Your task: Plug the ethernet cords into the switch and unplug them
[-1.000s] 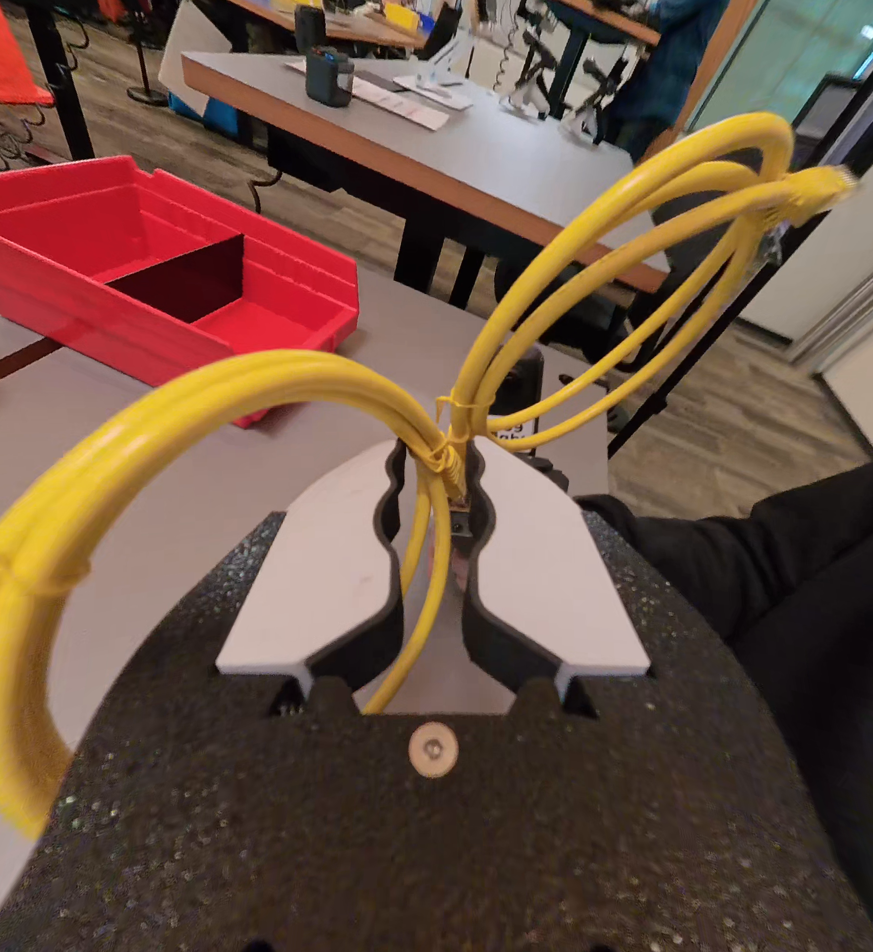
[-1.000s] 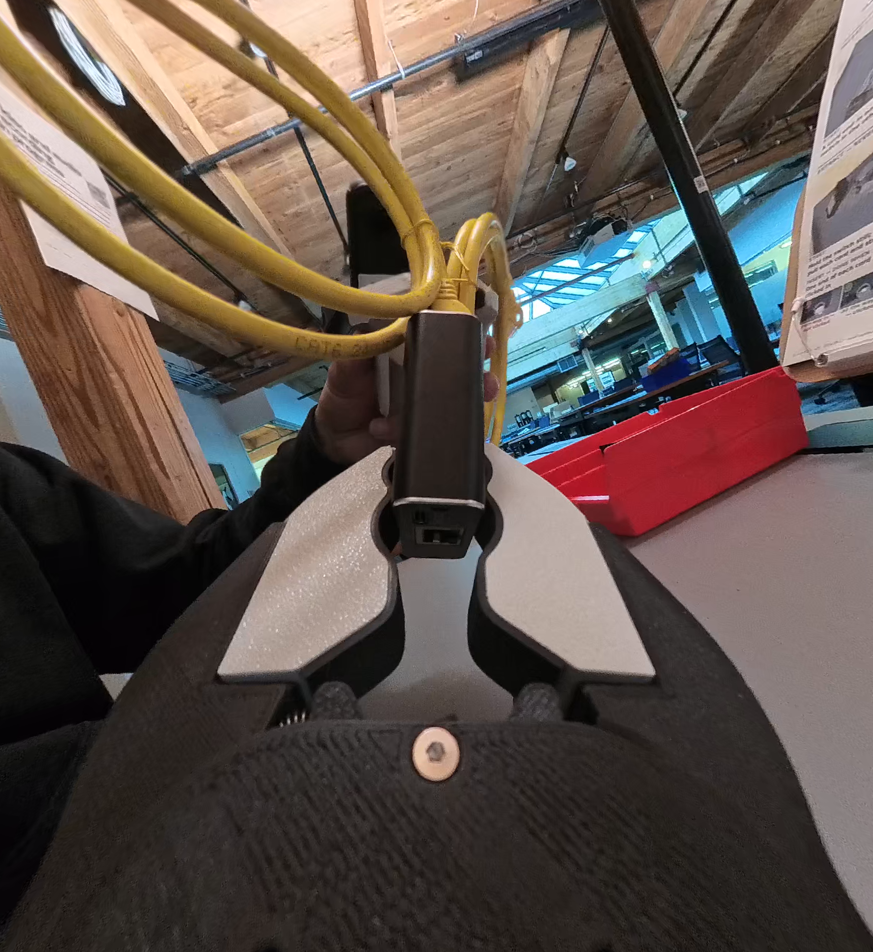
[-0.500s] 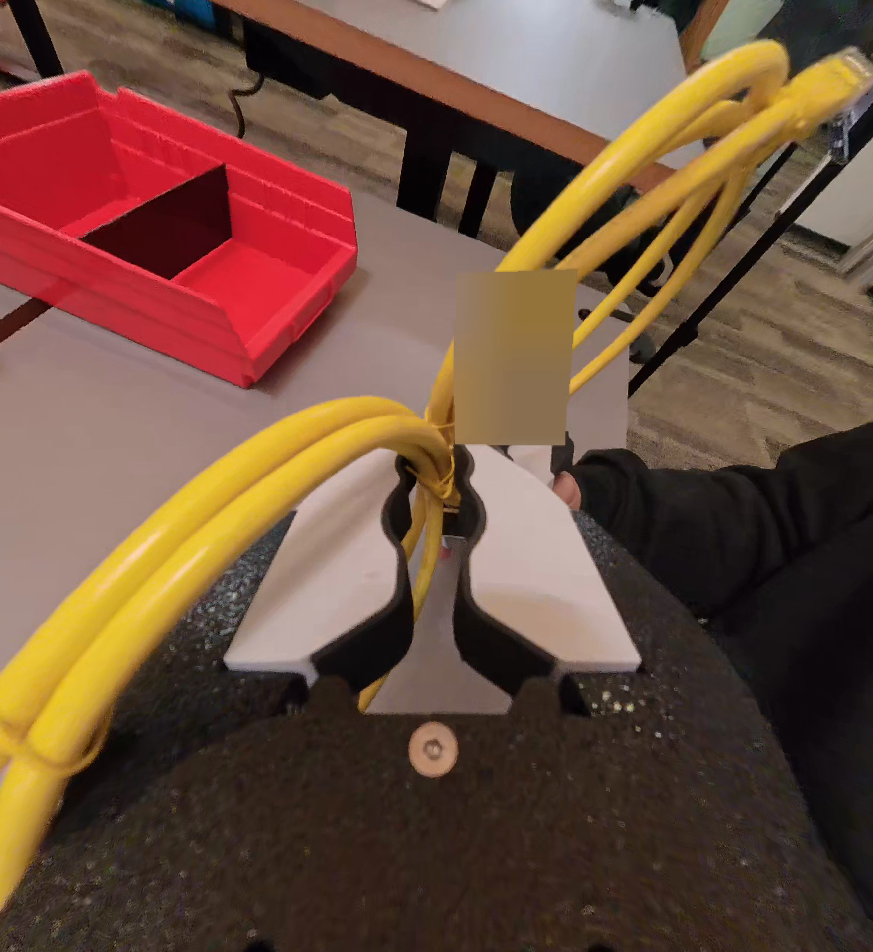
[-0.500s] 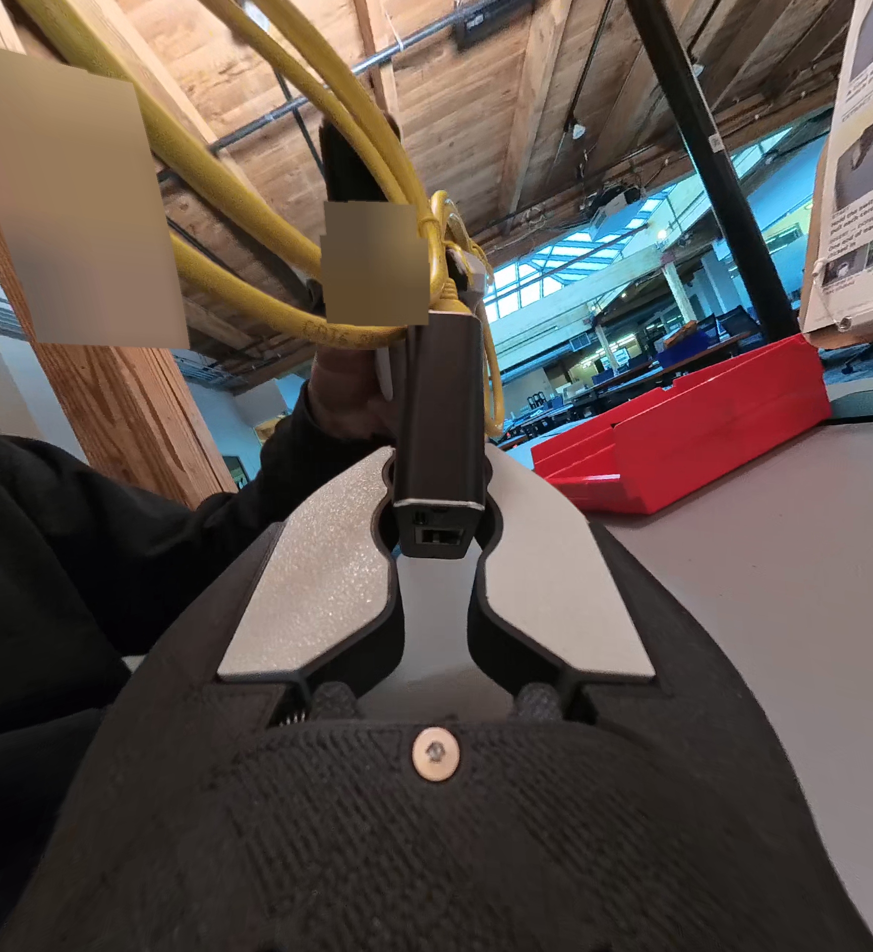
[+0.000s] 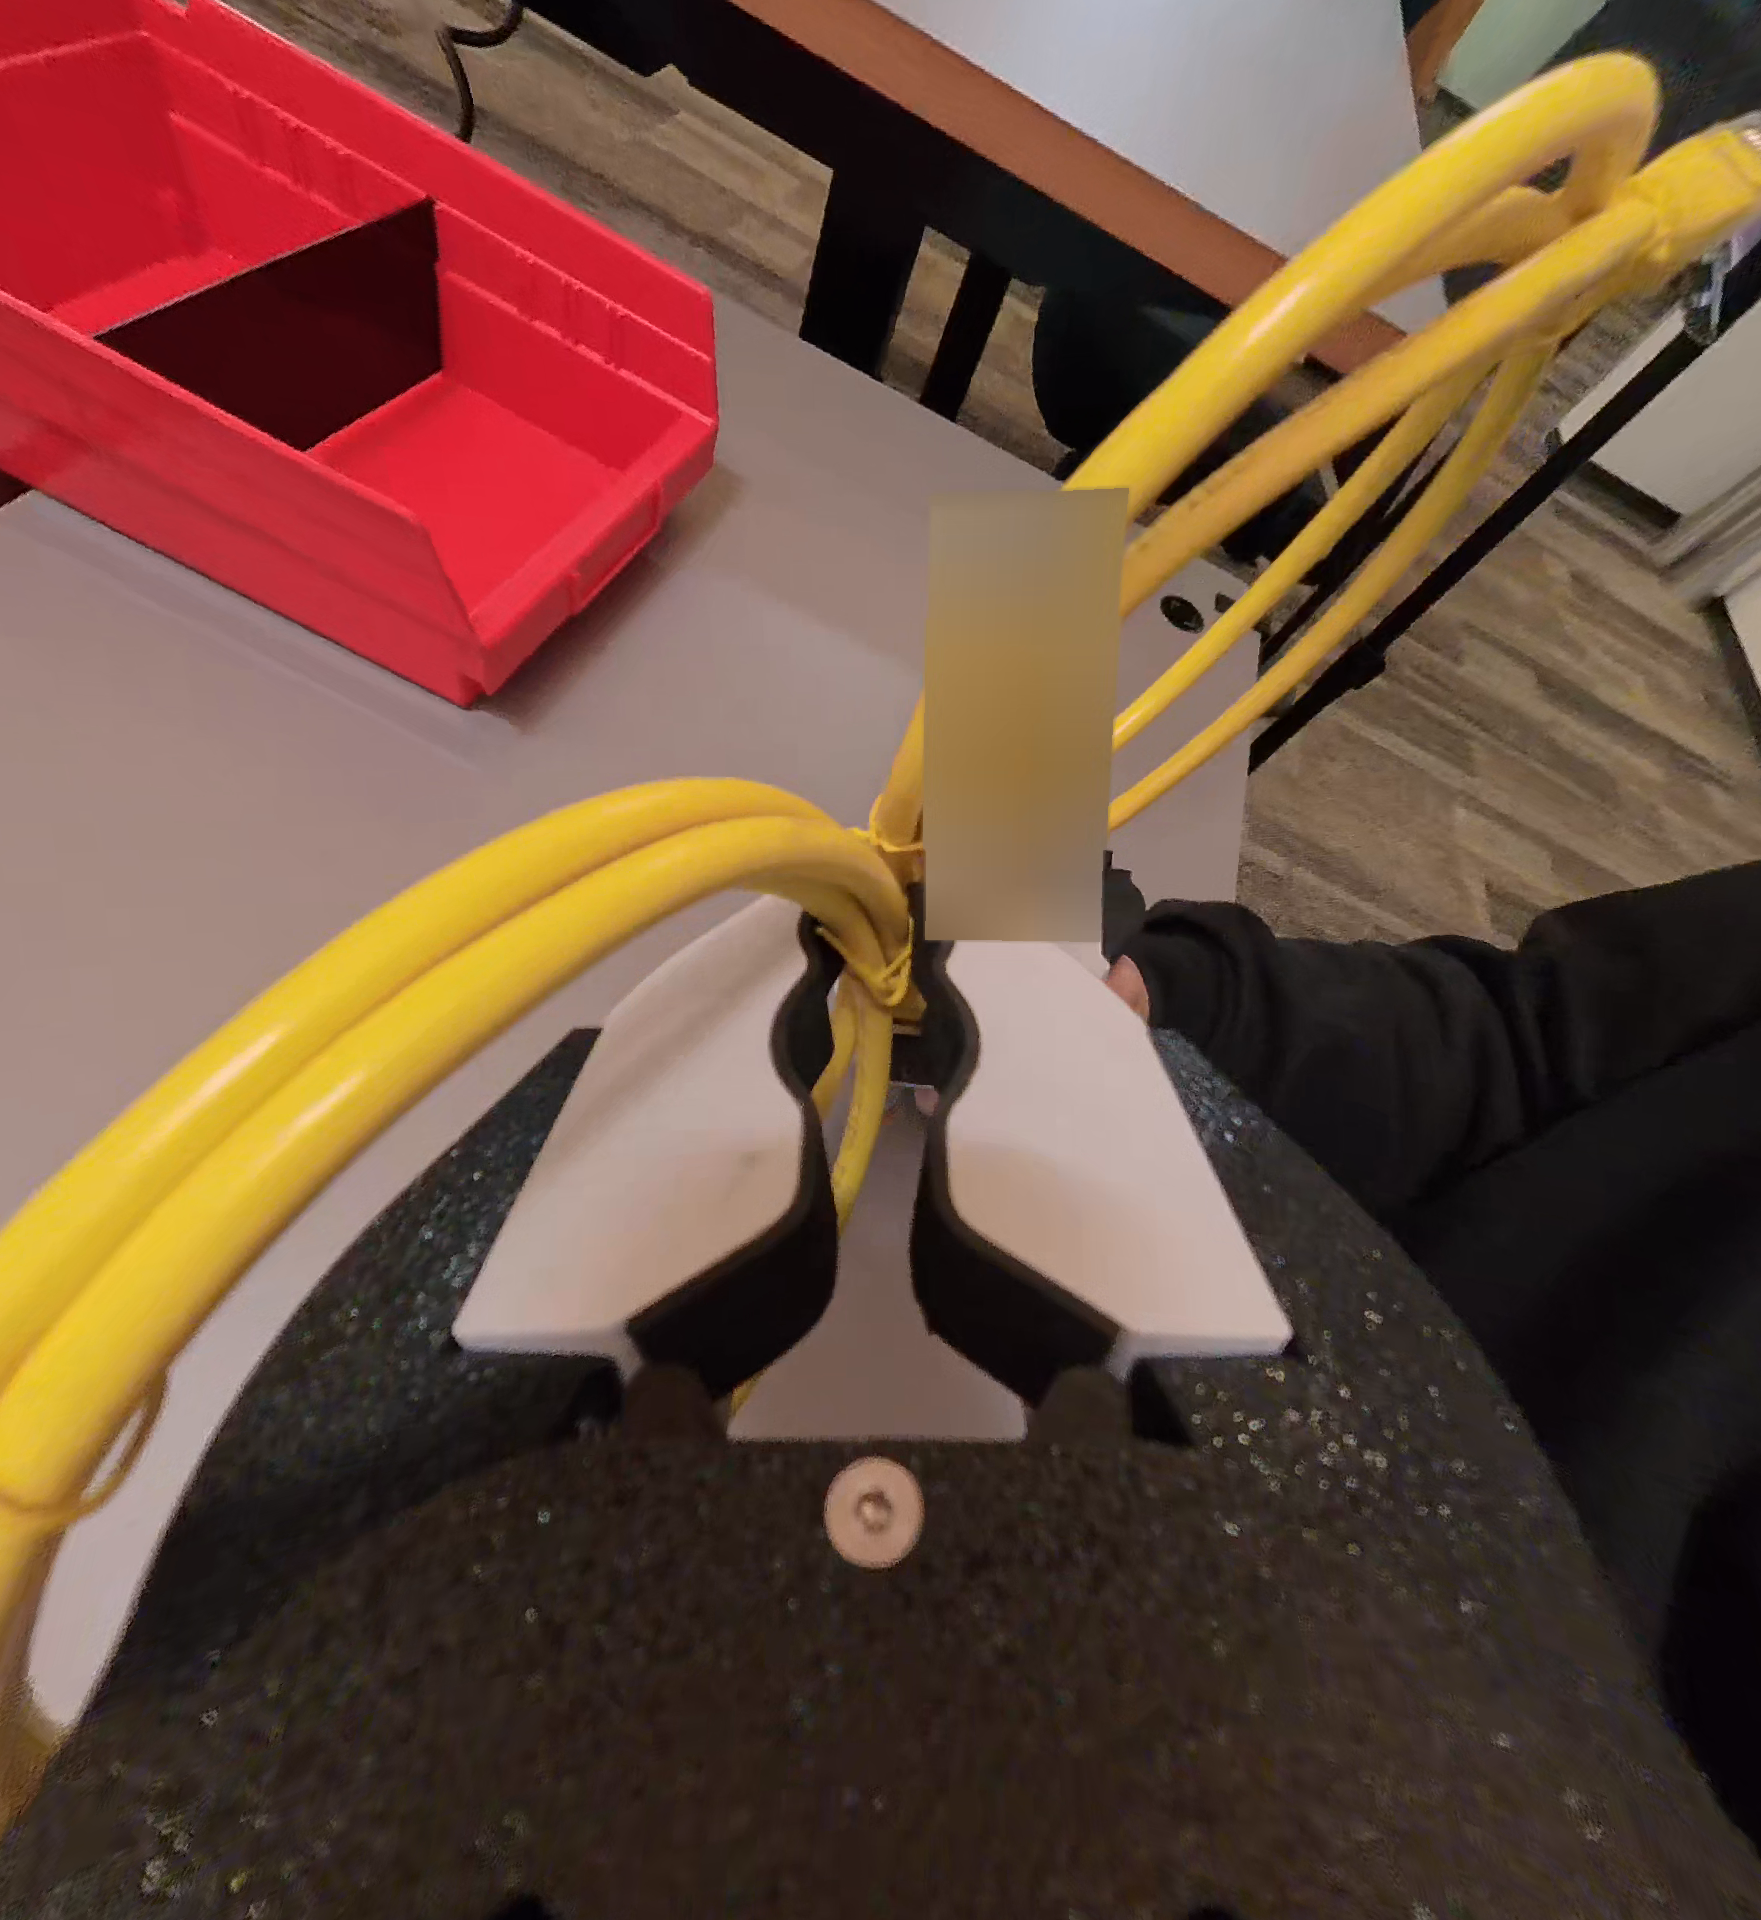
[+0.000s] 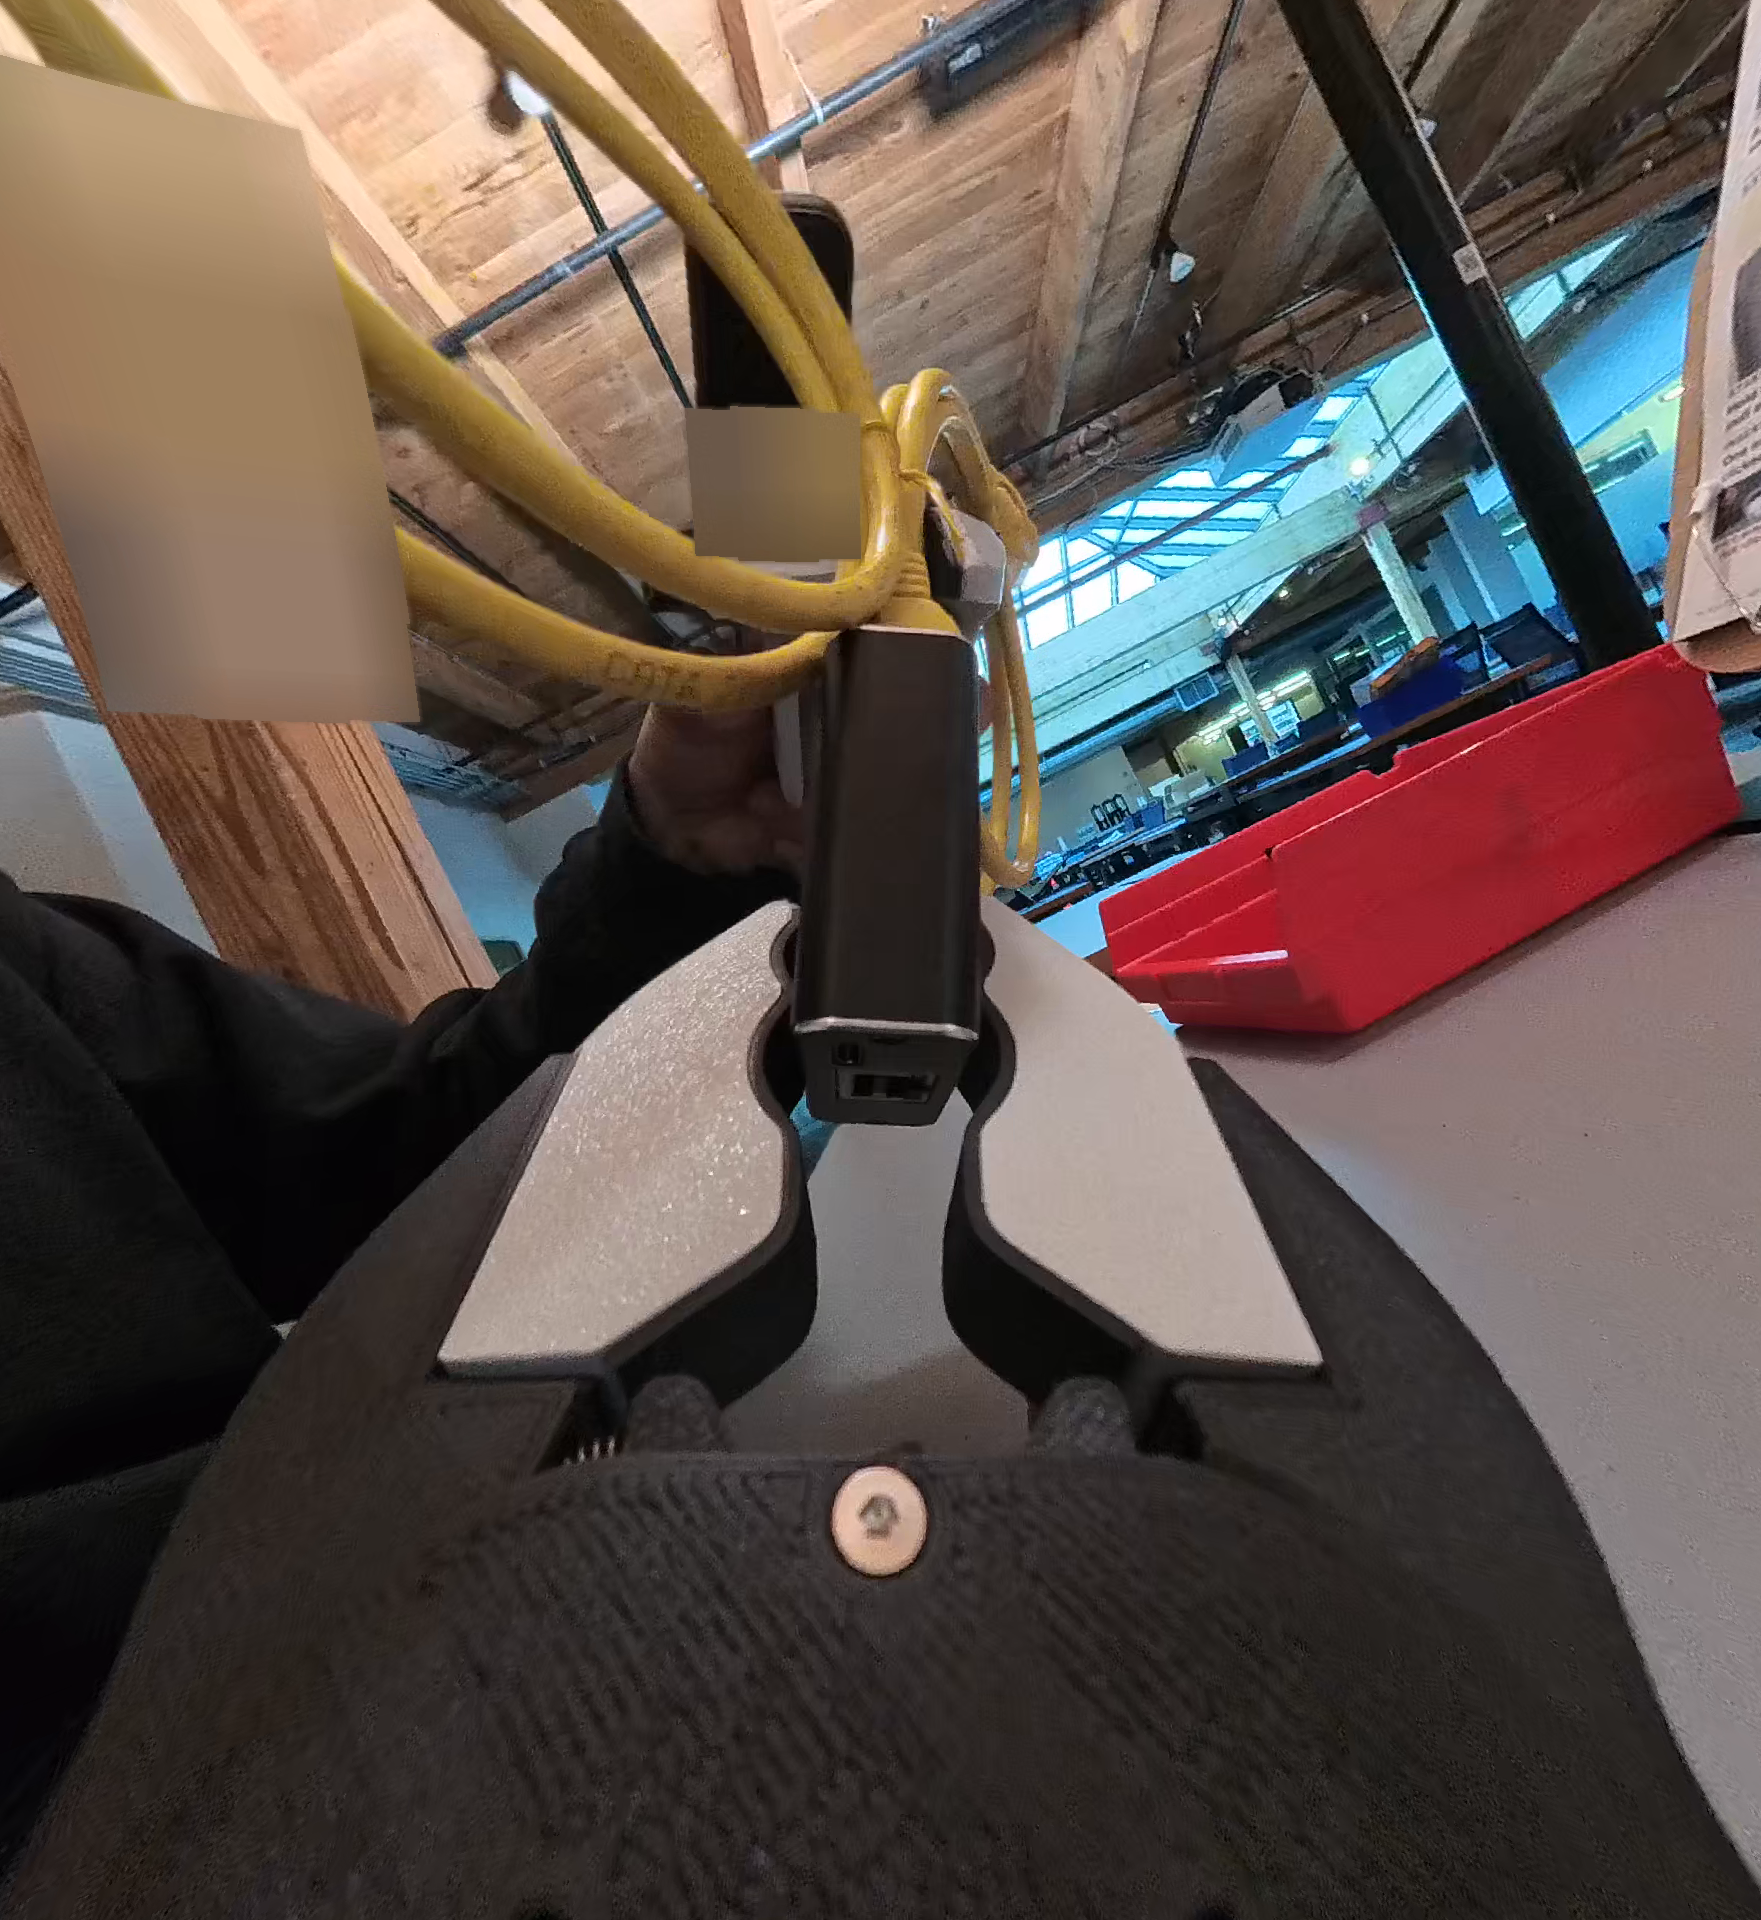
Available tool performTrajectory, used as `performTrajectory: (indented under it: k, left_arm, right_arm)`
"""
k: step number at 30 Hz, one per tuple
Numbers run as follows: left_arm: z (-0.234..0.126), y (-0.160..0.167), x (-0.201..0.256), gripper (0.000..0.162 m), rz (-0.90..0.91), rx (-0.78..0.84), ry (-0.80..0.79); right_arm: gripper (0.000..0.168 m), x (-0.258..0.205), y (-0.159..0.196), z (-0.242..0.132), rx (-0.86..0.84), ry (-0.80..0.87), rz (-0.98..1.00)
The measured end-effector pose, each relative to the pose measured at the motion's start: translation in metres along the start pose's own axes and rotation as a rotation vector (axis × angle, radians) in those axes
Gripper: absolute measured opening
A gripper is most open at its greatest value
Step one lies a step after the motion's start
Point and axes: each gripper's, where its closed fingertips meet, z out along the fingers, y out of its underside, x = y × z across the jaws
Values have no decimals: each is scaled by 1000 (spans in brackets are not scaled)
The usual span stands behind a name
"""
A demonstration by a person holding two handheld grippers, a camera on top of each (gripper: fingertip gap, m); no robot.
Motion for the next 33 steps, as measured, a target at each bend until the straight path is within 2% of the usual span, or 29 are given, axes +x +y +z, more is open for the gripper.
performTrajectory:
  k: [4, 8, 12, 18, 23, 33]
  left_arm:
    - [0, -4, 2, 13, -10, 30, 27]
    - [-5, -13, 10, 15, 75, 49, 37]
    - [-2, -13, 15, 34, 179, 43, 13]
    - [-2, -10, 11, 16, 155, 8, 11]
    - [-5, -4, 11, 14, 127, -44, 37]
    - [-3, 11, 2, 14, 139, -218, -8]
  right_arm:
    - [26, -2, -4, 0, 40, -21, 32]
    - [26, -9, -12, 3, 66, -48, 8]
    - [27, -10, -16, 1, 105, -70, 36]
    - [27, -10, -18, -2, 100, -64, 20]
    - [27, -9, -12, 0, 37, -34, -20]
    - [27, 0, 7, 2, -63, 19, -24]
